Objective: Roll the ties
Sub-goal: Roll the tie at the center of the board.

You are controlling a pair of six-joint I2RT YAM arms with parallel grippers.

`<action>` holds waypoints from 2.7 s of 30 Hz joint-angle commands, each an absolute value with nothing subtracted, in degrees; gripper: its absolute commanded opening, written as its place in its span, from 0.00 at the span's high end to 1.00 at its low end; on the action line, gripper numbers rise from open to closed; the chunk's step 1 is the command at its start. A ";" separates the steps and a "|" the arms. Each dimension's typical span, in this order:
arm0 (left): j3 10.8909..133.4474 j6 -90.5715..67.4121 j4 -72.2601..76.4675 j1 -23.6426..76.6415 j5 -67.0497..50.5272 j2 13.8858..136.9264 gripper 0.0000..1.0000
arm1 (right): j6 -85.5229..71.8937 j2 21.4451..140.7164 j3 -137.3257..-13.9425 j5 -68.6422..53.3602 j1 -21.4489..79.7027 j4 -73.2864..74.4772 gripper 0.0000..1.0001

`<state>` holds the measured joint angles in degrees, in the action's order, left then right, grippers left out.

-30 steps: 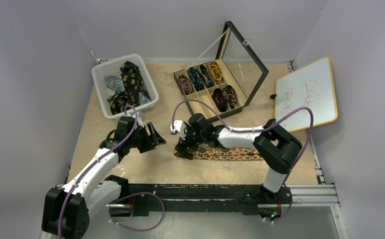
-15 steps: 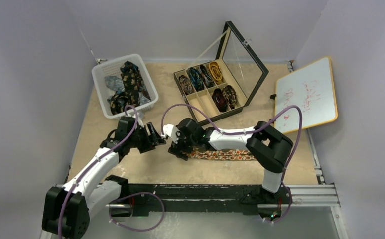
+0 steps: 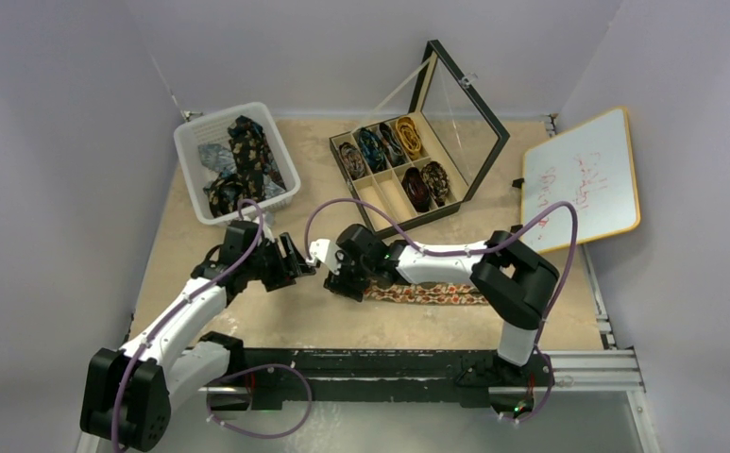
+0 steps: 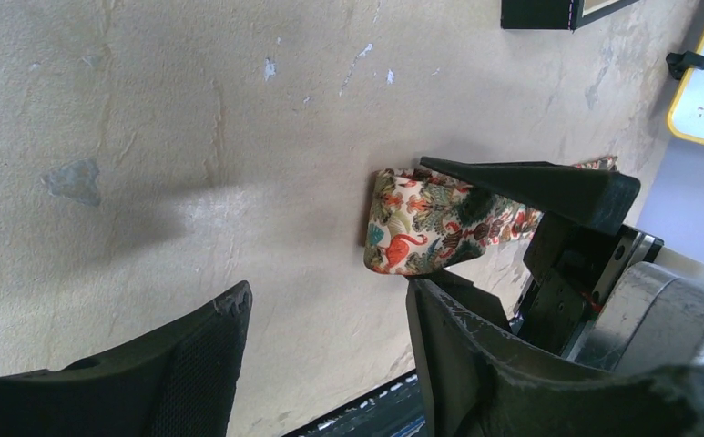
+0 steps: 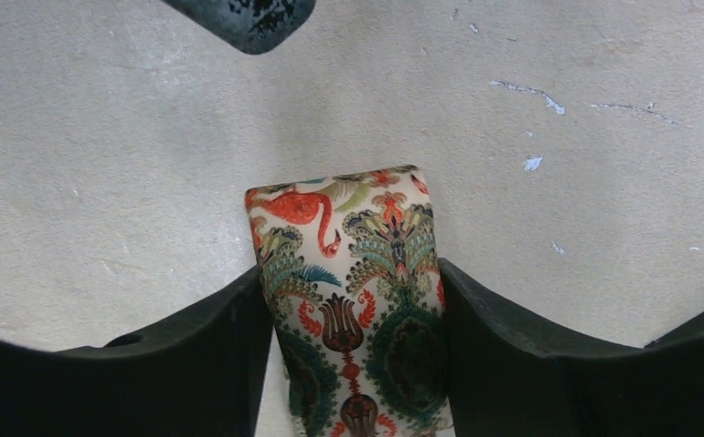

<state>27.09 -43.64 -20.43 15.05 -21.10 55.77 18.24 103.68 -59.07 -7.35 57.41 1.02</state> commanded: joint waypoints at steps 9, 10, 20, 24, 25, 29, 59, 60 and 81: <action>27.61 -44.49 -20.45 14.68 -17.88 54.49 0.40 | 18.77 108.49 -62.08 -4.67 58.77 5.13 0.48; 27.68 -44.70 -20.90 14.68 -17.25 54.30 0.39 | 19.30 109.08 -62.74 -5.36 58.91 4.80 0.48; 28.42 -49.84 -26.66 14.68 -9.59 51.35 0.39 | 28.50 114.91 -71.64 -18.65 59.74 7.46 0.49; 28.39 -51.80 -28.73 14.61 -7.21 50.10 0.39 | 31.60 116.22 -73.59 -22.27 59.70 8.97 0.48; 28.24 -52.21 -28.94 14.59 -7.02 49.87 0.38 | 32.47 116.28 -73.88 -22.99 59.76 9.45 0.48; 27.74 -52.48 -28.40 14.59 -7.32 49.78 0.38 | 34.89 115.49 -74.76 -26.60 59.75 12.15 0.43; 28.02 -44.57 -19.26 14.41 -13.79 54.68 0.36 | -43.47 69.98 -33.84 0.45 43.99 -25.84 0.01; 27.84 -44.62 -19.18 14.41 -13.87 54.44 0.36 | -44.67 69.15 -35.21 3.10 43.96 -23.14 0.01; 23.01 -45.26 -13.87 14.24 -17.27 55.17 0.37 | -55.55 86.77 -33.33 -15.28 46.58 -43.27 0.27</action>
